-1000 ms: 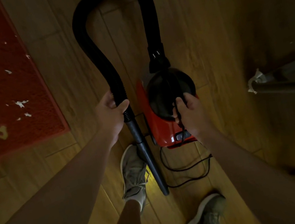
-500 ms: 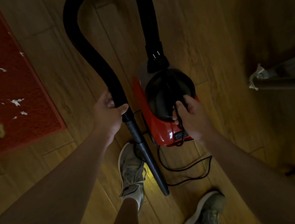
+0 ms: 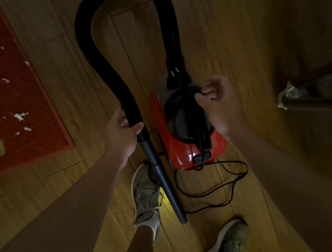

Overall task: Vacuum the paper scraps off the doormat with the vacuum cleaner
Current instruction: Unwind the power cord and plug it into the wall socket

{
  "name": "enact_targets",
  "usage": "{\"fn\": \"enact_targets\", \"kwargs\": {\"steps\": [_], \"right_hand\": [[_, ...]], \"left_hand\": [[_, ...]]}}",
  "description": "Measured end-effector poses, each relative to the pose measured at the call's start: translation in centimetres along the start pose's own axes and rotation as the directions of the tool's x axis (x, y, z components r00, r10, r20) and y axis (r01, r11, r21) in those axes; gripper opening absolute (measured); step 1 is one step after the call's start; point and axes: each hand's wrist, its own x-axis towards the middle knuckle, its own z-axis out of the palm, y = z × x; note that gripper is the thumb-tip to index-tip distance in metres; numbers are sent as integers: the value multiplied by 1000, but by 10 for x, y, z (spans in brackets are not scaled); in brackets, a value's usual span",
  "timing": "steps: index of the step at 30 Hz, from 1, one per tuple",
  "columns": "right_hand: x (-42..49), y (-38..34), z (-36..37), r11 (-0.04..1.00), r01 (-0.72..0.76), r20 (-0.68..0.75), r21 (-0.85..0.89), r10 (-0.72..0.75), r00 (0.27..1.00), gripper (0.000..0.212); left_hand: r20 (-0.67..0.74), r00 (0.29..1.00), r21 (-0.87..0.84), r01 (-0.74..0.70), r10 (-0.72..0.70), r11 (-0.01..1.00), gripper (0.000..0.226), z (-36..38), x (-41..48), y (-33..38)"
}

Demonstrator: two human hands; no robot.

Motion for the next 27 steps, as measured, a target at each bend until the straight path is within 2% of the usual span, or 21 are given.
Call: {"fn": "enact_targets", "kwargs": {"steps": [2,7,11,20,27], "right_hand": [[13,-10,5,998,26,11,-55,-25,1000,31],[39,-12,21,983,-13,28,-181,19,999,27],[42,-14,29,976,-24,33,-216,32,999,22],[39,-18,26,986,-49,14,-158,52,999,21],[12,-32,4,995,-74,11,-60,75,997,15]], "left_hand": [[9,1000,-8,-3,3,1000,61,-1,1,-2],[31,1000,-22,2,-1,1000,55,-2,5,-5],[45,999,-20,-5,6,1000,55,-4,9,-7],[38,999,9,-31,31,999,61,-6,19,-12],[-24,995,170,-87,92,982,48,-7,12,-9]]}}
